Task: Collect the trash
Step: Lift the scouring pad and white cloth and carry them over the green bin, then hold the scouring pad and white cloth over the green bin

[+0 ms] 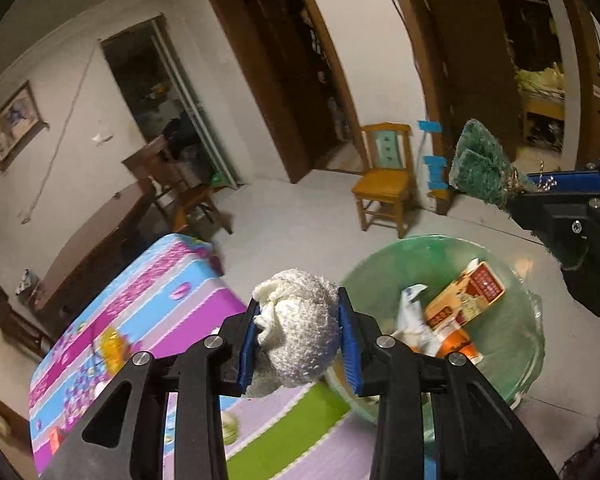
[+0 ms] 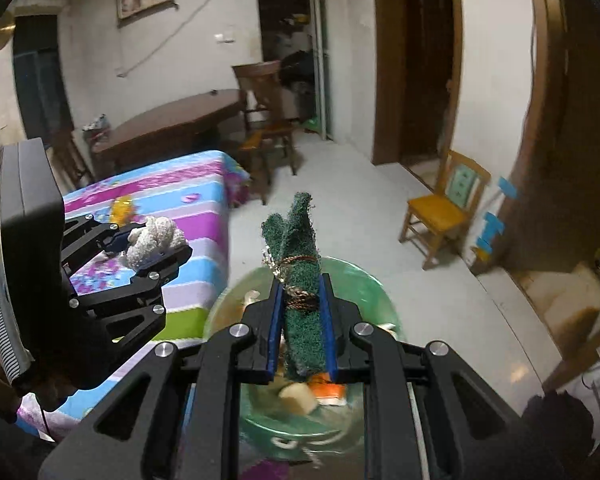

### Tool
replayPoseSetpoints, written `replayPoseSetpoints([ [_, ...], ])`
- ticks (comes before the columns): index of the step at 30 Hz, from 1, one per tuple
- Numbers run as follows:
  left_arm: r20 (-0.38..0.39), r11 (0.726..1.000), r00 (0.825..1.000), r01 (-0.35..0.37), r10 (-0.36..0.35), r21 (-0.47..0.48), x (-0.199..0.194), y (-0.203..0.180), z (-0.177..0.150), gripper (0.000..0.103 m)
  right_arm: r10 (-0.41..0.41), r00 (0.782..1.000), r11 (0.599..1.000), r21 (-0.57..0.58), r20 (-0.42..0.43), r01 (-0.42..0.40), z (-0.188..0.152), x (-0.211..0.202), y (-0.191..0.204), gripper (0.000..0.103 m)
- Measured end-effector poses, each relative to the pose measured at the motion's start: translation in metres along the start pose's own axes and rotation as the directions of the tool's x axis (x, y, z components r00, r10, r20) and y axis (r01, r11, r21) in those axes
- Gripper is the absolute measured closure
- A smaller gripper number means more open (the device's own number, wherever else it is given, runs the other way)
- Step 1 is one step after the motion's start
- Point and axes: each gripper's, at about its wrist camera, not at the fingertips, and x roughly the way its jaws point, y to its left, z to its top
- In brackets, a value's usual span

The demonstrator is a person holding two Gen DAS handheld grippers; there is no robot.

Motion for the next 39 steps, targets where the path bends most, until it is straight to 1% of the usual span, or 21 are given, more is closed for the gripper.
replayPoseSetpoints([
  [4, -0.005, 1.000, 1.000, 0.019, -0.019, 0.022, 0.012, -0.019, 0.007, 0.067, -0.021, 0.999, 0.999, 0.023, -0.024, 0.022, -0.009, 0.007, -0.015, 0.087],
  [14, -0.026, 0.999, 0.999, 0.032, -0.031, 0.041, 0.037, -0.041, 0.003, 0.067, -0.029, 0.998, 0.999, 0.041, -0.049, 0.031, -0.017, 0.016, -0.035, 0.087],
  [19, -0.024, 0.999, 0.999, 0.029, -0.028, 0.046, 0.039, -0.041, 0.000, 0.067, -0.023, 0.998, 0.998, 0.054, -0.054, 0.026, -0.016, 0.022, -0.037, 0.087],
  [21, -0.027, 0.998, 0.999, 0.040, -0.039, 0.039, 0.040, -0.042, 0.000, 0.067, -0.021, 0.998, 0.997, 0.067, -0.064, 0.025, -0.018, 0.025, -0.040, 0.087],
  [24, -0.037, 0.998, 0.998, 0.053, -0.052, 0.040, 0.046, -0.045, -0.001, 0.067, -0.023, 0.997, 0.998, 0.064, -0.077, 0.028, -0.020, 0.027, -0.040, 0.087],
  [29, -0.053, 0.997, 0.997, 0.062, -0.059, 0.040, 0.052, -0.044, -0.002, 0.067, -0.042, 0.997, 0.997, 0.063, -0.071, 0.046, -0.016, 0.025, -0.041, 0.087],
  [33, -0.078, 0.996, 0.994, 0.078, -0.075, 0.035, 0.060, -0.043, -0.002, 0.067, -0.049, 0.996, 0.996, 0.068, -0.078, 0.055, -0.016, 0.028, -0.045, 0.087],
  [39, -0.088, 0.996, 0.994, 0.071, -0.067, 0.048, 0.064, -0.044, -0.003, 0.067, -0.037, 0.995, 0.997, 0.069, -0.090, 0.043, -0.021, 0.032, -0.045, 0.087],
])
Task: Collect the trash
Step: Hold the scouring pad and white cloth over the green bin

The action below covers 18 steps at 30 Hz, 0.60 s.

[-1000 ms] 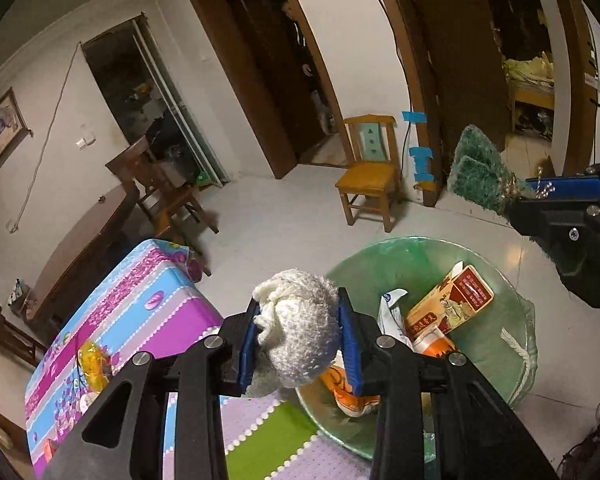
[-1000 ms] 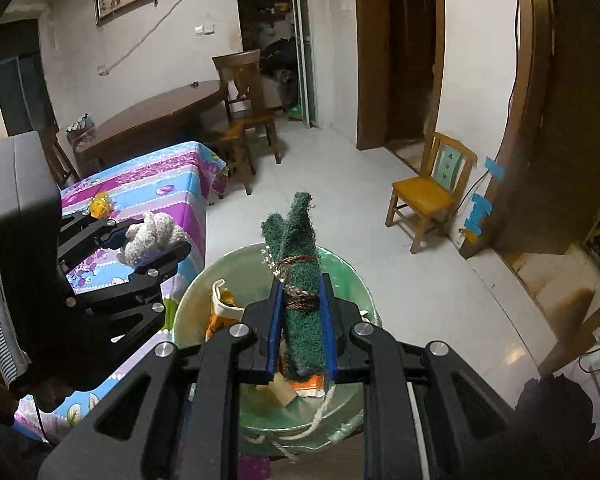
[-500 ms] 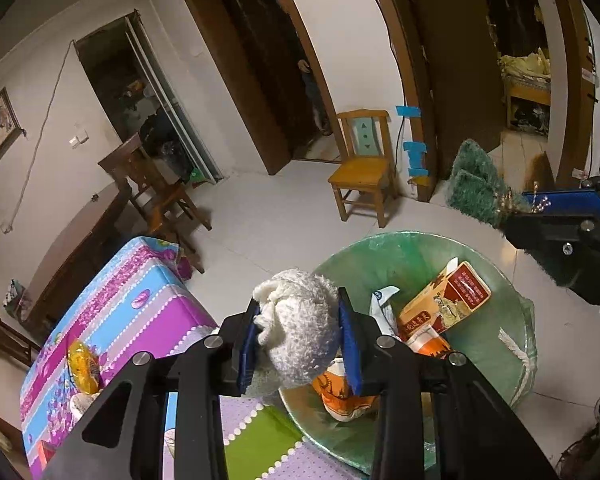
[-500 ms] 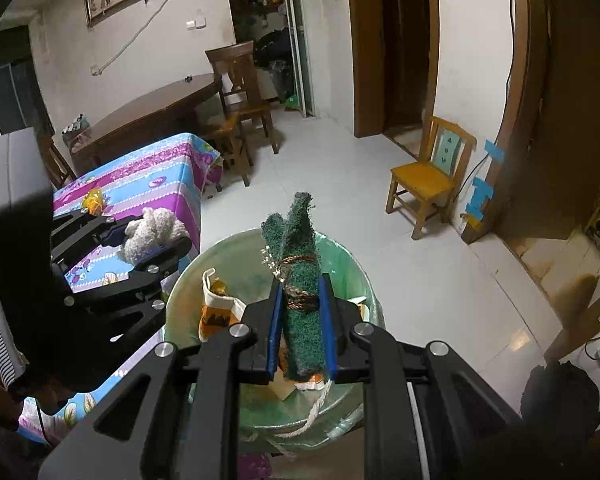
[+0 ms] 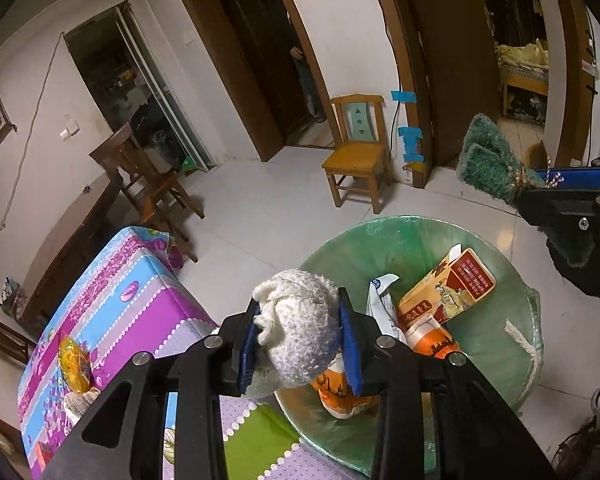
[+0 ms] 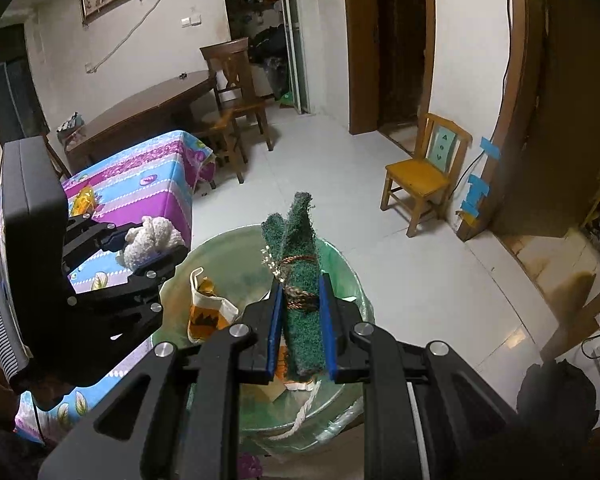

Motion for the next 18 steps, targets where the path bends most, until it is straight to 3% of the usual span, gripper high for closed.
replayPoseSetpoints([
  [18, 0.007, 1.000, 1.000, -0.007, 0.007, 0.002, -0.0008, -0.0028, -0.0011, 0.067, 0.019, 1.000, 1.000, -0.007, -0.015, -0.019, 0.0006, 0.0067, -0.0003, 0.087],
])
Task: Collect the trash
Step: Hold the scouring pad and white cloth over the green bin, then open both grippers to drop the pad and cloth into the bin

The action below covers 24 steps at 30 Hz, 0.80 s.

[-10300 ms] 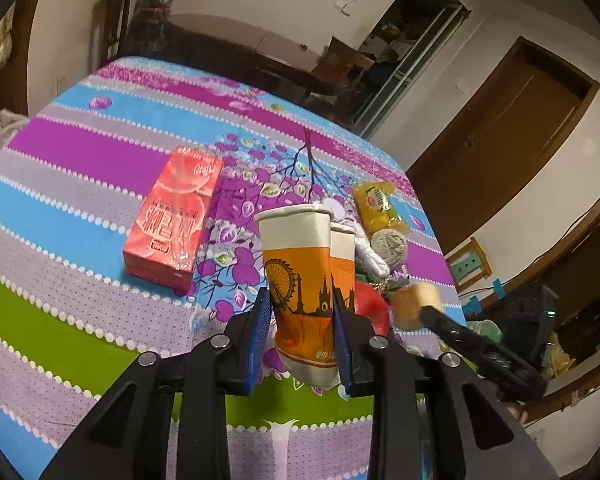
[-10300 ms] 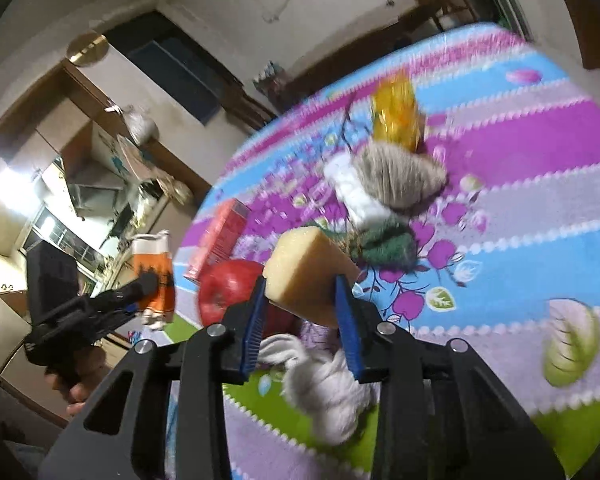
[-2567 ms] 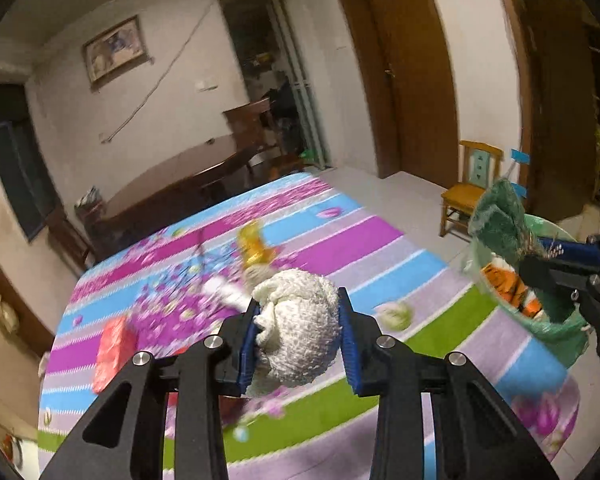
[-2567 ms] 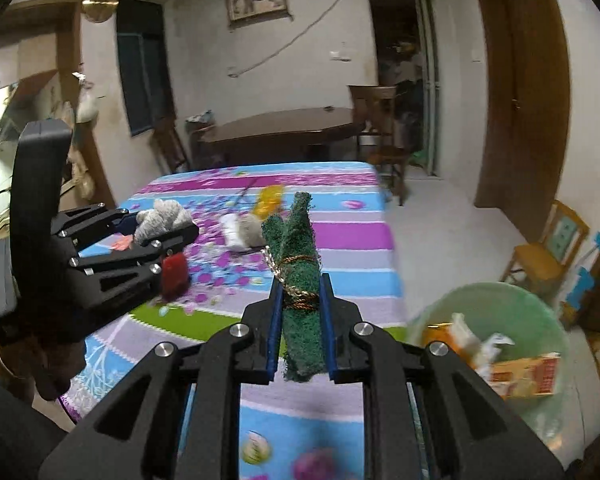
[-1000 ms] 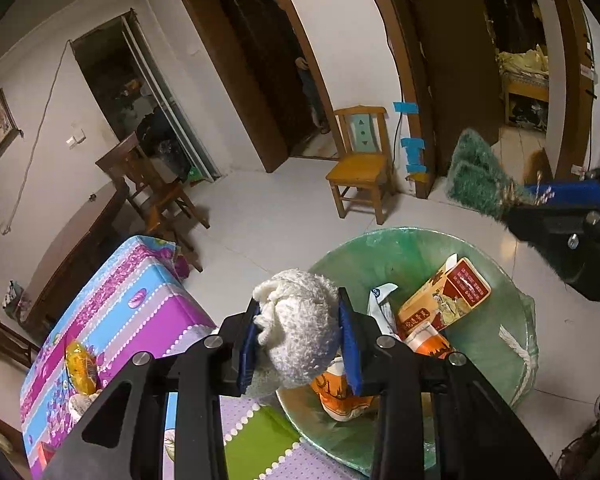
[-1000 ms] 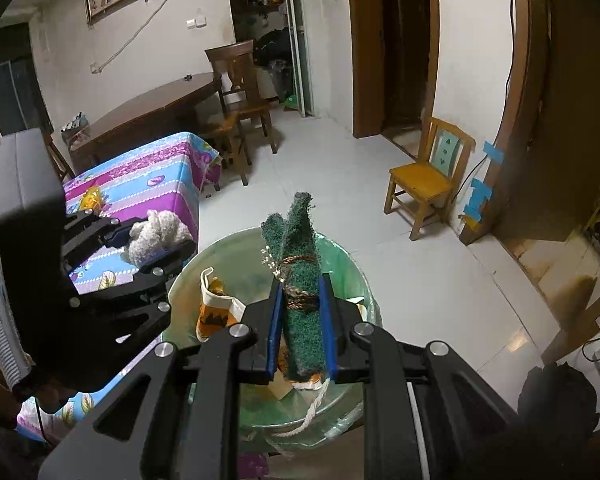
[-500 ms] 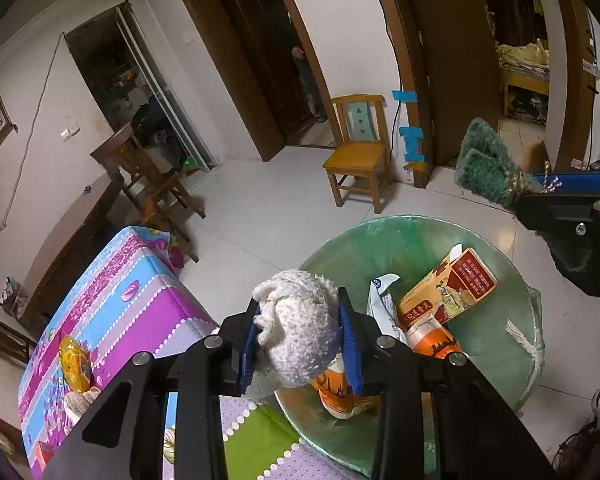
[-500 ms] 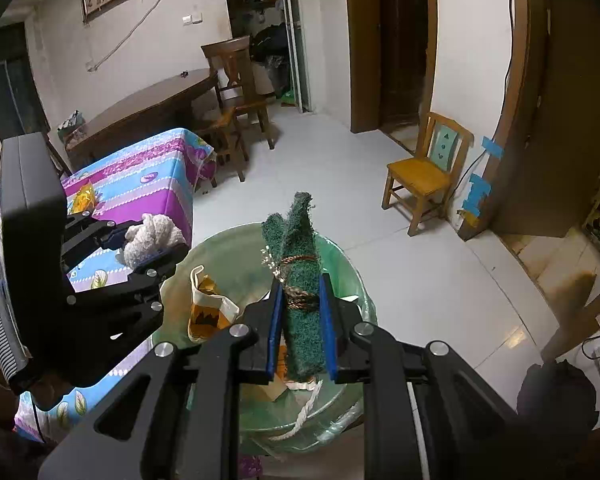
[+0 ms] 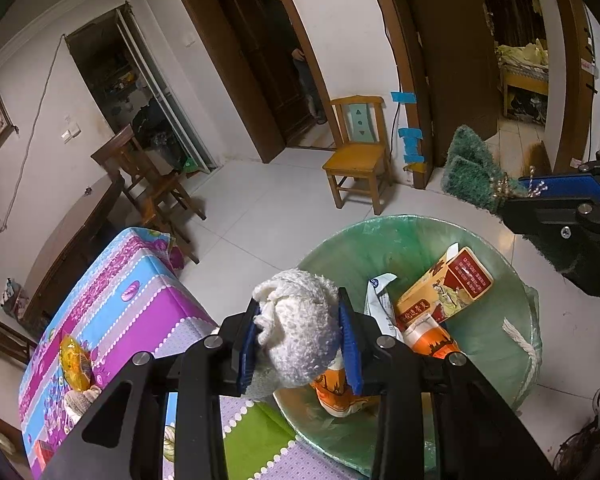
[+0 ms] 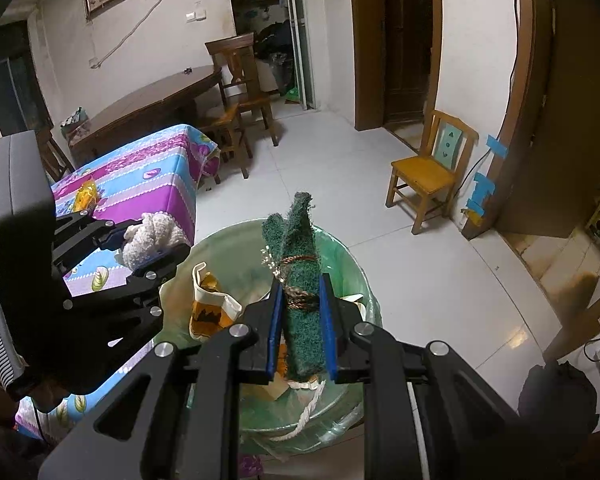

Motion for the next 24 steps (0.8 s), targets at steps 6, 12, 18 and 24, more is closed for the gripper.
replayPoseSetpoints([
  [6, 0.003, 1.000, 1.000, -0.001, 0.001, -0.007, -0.002, -0.001, -0.001, 0.067, 0.033, 0.999, 0.999, 0.003, -0.002, -0.033, 0.001, 0.000, 0.003, 0.087],
  [12, 0.012, 0.999, 1.000, 0.026, -0.026, -0.030, -0.004, 0.003, 0.002, 0.049, 0.021, 1.000, 0.999, -0.030, 0.007, -0.021, 0.004, 0.000, 0.005, 0.077],
  [18, 0.011, 0.999, 0.999, 0.033, -0.033, -0.031, -0.004, 0.008, -0.002, 0.039, 0.034, 0.999, 0.999, -0.009, 0.008, -0.034, 0.004, 0.003, -0.001, 0.071],
  [24, 0.020, 0.999, 0.999, 0.036, -0.035, -0.033, -0.007, 0.012, -0.005, 0.039, 0.035, 0.999, 0.999, -0.006, -0.002, -0.035, 0.004, 0.007, 0.003, 0.071],
])
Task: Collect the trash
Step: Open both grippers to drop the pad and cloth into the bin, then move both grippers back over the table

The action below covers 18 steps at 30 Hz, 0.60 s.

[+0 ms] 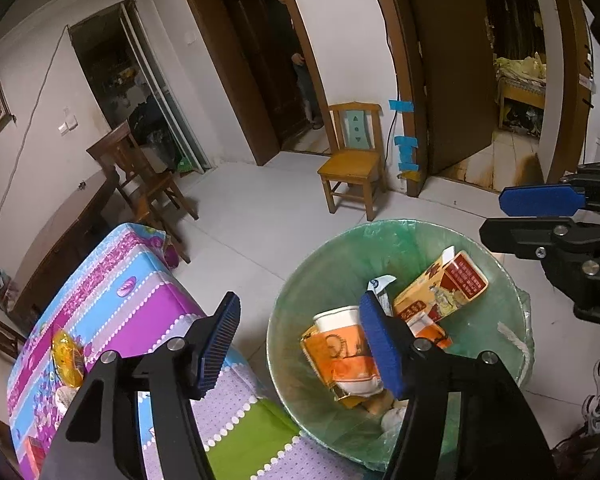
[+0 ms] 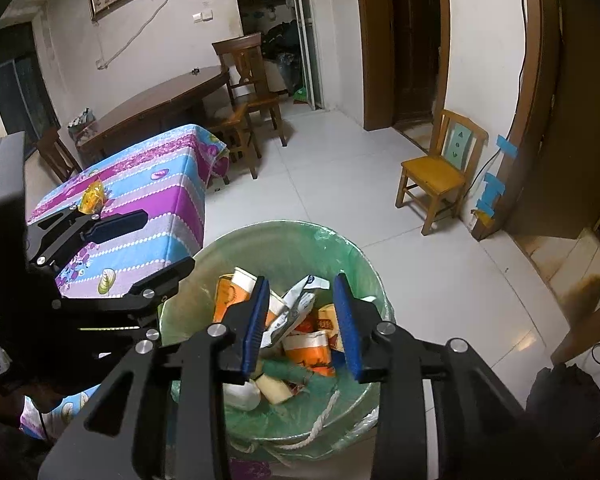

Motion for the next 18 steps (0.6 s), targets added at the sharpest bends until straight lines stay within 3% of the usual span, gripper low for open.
replayPoseSetpoints([
  [18, 0.024, 0.996, 1.000, 0.013, -0.011, -0.083, -0.037, 0.048, -0.042, 0.029, 0.009, 1.000, 0.996, -0.086, -0.022, -0.011, 0.012, 0.018, 0.049, 0.071],
])
